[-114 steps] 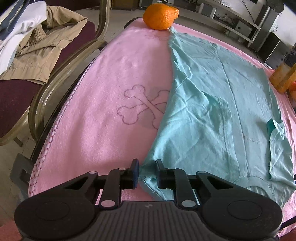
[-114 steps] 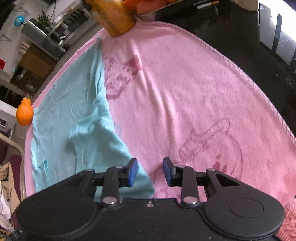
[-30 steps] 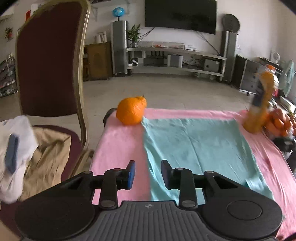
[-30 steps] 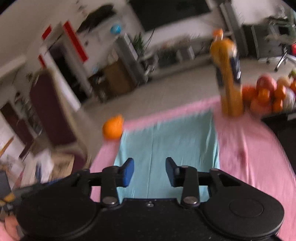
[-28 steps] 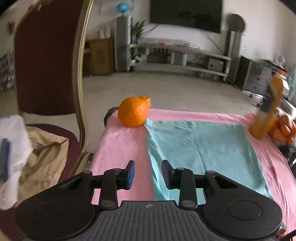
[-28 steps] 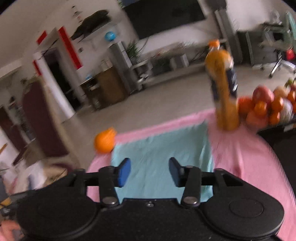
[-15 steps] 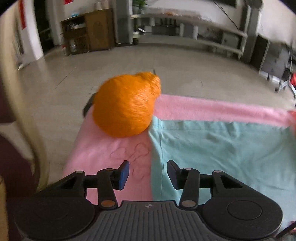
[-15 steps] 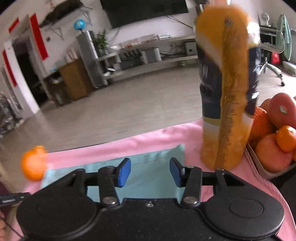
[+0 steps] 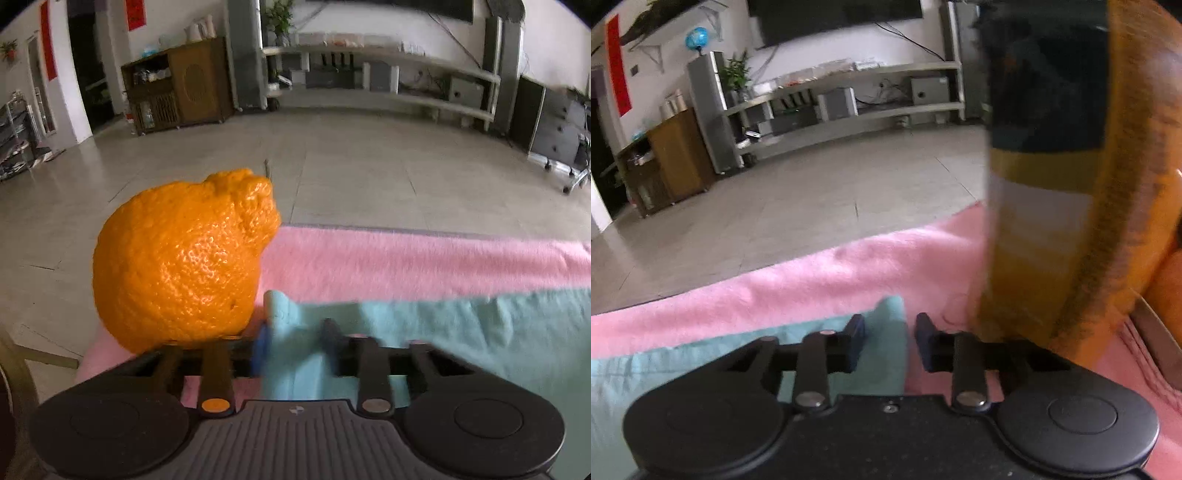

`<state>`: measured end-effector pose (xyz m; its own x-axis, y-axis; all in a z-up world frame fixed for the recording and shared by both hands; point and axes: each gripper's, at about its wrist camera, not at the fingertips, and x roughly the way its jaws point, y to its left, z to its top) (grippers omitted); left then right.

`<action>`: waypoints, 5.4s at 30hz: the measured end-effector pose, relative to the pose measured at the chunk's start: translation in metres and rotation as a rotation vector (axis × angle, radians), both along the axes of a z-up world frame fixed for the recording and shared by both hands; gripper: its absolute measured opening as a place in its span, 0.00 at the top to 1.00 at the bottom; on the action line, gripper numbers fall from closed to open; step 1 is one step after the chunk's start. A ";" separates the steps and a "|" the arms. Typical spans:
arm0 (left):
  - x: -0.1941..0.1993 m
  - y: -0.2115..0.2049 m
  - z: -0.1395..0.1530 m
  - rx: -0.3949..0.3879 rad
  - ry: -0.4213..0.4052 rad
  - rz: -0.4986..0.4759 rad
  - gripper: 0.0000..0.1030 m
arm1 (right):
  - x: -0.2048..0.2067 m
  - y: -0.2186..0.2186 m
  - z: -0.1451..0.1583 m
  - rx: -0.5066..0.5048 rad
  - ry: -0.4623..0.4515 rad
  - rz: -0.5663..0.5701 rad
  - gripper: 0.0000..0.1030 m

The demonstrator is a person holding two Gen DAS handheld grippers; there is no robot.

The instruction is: Fold clothes

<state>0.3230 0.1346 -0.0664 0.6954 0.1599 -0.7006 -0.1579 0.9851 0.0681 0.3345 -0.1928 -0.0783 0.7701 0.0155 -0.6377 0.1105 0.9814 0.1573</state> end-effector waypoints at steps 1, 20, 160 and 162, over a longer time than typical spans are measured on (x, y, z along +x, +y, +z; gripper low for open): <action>0.000 -0.004 0.000 0.012 -0.008 -0.003 0.99 | 0.003 -0.001 0.000 0.001 -0.001 0.005 0.88; -0.178 -0.038 0.122 0.178 -0.264 -0.030 0.99 | -0.137 -0.036 0.142 0.151 -0.150 0.045 0.95; -0.400 -0.062 0.011 0.363 0.161 -0.292 0.69 | -0.376 -0.080 0.045 0.453 0.275 0.219 0.67; -0.401 -0.062 0.019 0.334 0.110 -0.283 0.69 | -0.376 -0.081 0.045 0.450 0.273 0.215 0.67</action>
